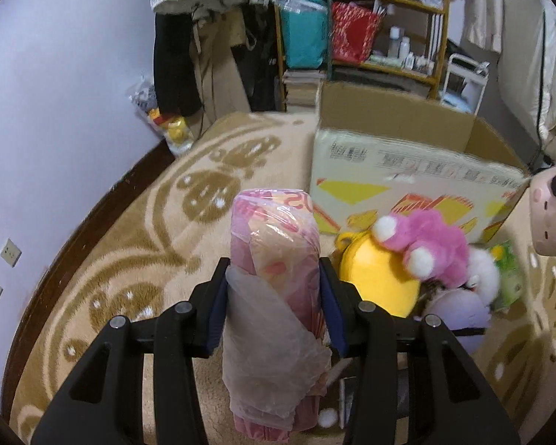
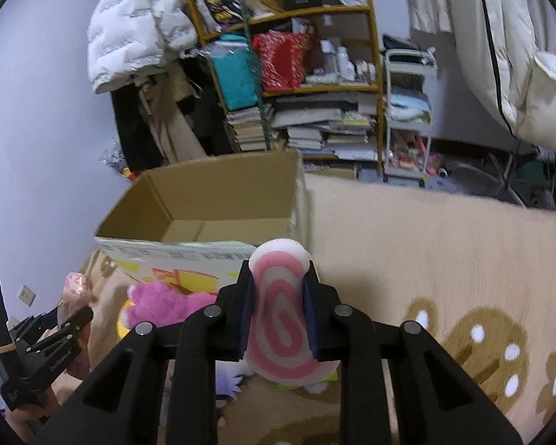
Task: Organize soft objects
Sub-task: 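Carry both held items over the box and open both tools to drop them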
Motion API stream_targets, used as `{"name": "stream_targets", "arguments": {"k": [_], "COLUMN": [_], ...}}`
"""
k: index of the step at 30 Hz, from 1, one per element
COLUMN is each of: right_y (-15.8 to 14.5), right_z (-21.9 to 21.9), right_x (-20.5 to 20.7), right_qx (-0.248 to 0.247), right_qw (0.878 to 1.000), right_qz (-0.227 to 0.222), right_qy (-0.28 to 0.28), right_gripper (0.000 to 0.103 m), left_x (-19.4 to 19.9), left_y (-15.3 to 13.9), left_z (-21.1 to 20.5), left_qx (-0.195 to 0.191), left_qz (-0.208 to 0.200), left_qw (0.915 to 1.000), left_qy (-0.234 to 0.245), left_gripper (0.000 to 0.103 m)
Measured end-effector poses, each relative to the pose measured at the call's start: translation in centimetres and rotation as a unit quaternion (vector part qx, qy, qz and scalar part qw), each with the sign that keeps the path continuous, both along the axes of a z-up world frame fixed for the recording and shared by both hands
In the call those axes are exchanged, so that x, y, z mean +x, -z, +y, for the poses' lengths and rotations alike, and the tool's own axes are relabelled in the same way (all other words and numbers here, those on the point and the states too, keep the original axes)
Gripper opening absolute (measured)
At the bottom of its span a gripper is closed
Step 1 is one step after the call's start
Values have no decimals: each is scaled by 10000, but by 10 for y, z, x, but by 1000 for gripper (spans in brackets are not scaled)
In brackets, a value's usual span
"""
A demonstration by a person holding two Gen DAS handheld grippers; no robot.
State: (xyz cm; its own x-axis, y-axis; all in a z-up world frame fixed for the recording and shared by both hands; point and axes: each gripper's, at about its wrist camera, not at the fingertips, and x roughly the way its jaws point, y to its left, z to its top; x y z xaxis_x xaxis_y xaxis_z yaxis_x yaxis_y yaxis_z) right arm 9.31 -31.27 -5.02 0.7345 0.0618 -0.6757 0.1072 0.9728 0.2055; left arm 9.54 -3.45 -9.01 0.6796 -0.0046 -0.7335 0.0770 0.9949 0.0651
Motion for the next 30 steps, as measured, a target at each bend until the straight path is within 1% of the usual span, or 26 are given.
{"name": "stream_targets", "arguments": {"k": [3, 6, 10, 12, 14, 16, 22, 24, 27, 30], "right_y": [-22, -40, -59, -67, -76, -82, -86, -86, -85, -84], "right_z": [10, 18, 30, 40, 51, 56, 68, 68, 66, 57], "right_x": [-8, -12, -5, 2, 8, 16, 40, 46, 55, 63], "right_qx": [-125, -101, -63, -242, -431, -389, -482, -471, -553, -378], "right_qw": [9993, 9980, 9960, 9948, 9928, 9919, 9901, 9901, 9901, 9917], "right_qz": [-319, -569, -775, -846, -953, -1015, -1074, -1077, -1070, -1062], "right_qy": [-141, -265, -439, -516, -583, -658, -762, -771, -722, -614], "right_gripper": [25, 25, 25, 25, 25, 25, 25, 25, 25, 26], "left_x": [-7, -12, -7, -3, 1, 10, 39, 47, 60, 75], "left_y": [-19, -38, -62, -72, -84, -94, -112, -114, -114, -112], "left_z": [-7, -12, -18, -21, -26, -30, -35, -39, -47, -52], "left_qx": [64, 71, 48, 36, 103, 85, -369, -383, -213, -266], "left_qz": [-302, -564, -799, -916, -1064, -1177, -1241, -1250, -1300, -1199], "left_qw": [9994, 9982, 9965, 9952, 9934, 9918, 9897, 9892, 9890, 9902], "left_qy": [144, 214, 261, 342, 416, 487, 614, 662, 676, 659], "left_gripper": [43, 43, 43, 43, 43, 43, 44, 43, 43, 43]}}
